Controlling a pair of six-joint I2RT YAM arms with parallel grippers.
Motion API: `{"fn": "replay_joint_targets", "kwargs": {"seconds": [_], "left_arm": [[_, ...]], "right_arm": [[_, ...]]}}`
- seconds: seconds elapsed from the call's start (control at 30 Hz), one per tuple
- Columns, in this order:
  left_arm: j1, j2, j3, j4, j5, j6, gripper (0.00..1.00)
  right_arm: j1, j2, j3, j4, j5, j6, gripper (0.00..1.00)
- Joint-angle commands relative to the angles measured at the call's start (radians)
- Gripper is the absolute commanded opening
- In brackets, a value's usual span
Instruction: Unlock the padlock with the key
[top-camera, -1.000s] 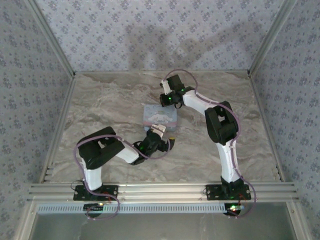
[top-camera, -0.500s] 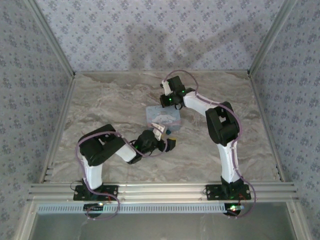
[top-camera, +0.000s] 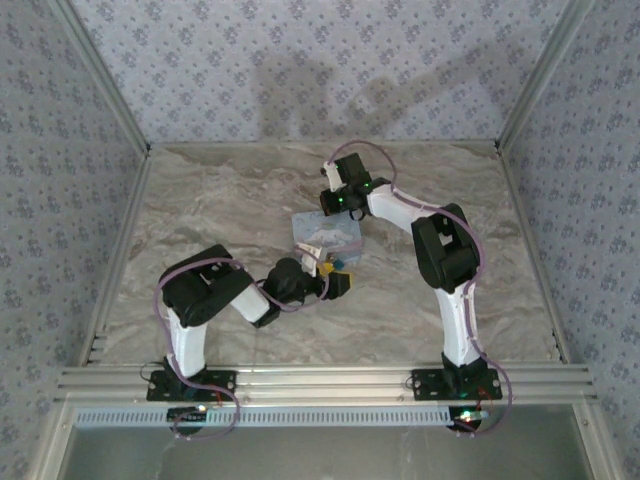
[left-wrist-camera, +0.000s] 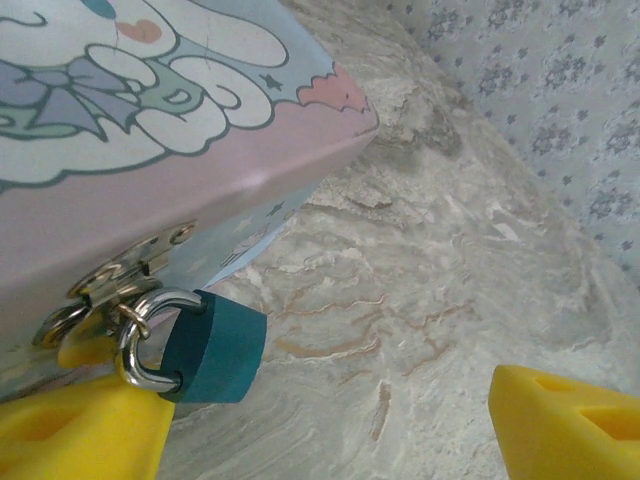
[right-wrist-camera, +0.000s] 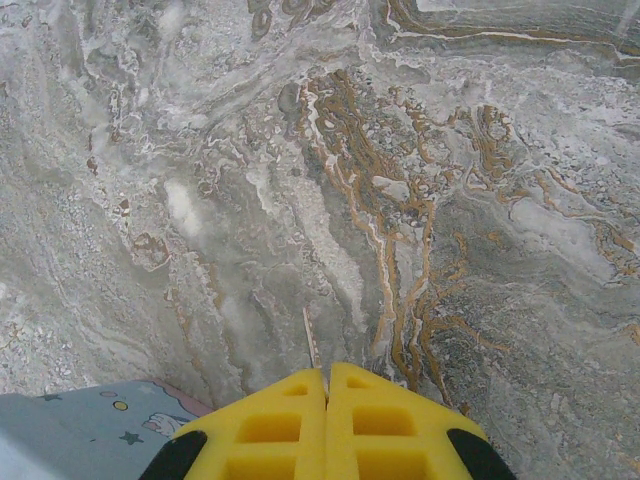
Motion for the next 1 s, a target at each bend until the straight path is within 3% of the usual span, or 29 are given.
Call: {"fn": "replay_joint_targets", "kwargs": {"seconds": [0.0,0.17,0.27,0.5,0.73,0.87,0.97], "left_arm": [[0.020,0.013,0.002,0.104,-0.001,-0.047,0.87],[0.022,0.003,0.010,0.048,-0.052,-0.063,0.89],[0.022,0.004,0.018,0.012,-0.081,-0.071,0.85],[0.022,0.084,0.025,0.123,-0.107,-0.122,0.77],[0.013,0.135,0.051,0.167,-0.094,-0.162,0.87],[0.013,0.138,0.052,0.156,-0.088,-0.169,0.78],[0.014,0.147,0.054,0.145,-0.085,-0.186,0.67]], "right_arm": [[0.022,0.005,-0.047,-0.113,-0.005,-0.010,0.00],[0.023,0.000,-0.052,-0.108,-0.007,-0.008,0.00],[0.022,-0.005,-0.058,-0.104,-0.006,-0.008,0.00],[0.024,-0.013,-0.061,-0.106,-0.006,-0.008,0.00],[0.025,-0.015,-0.066,-0.101,-0.006,-0.005,0.00],[0.025,-0.013,-0.066,-0.097,-0.004,-0.005,0.00],[0.023,-0.011,-0.065,-0.100,-0.003,-0.005,0.00]]}}
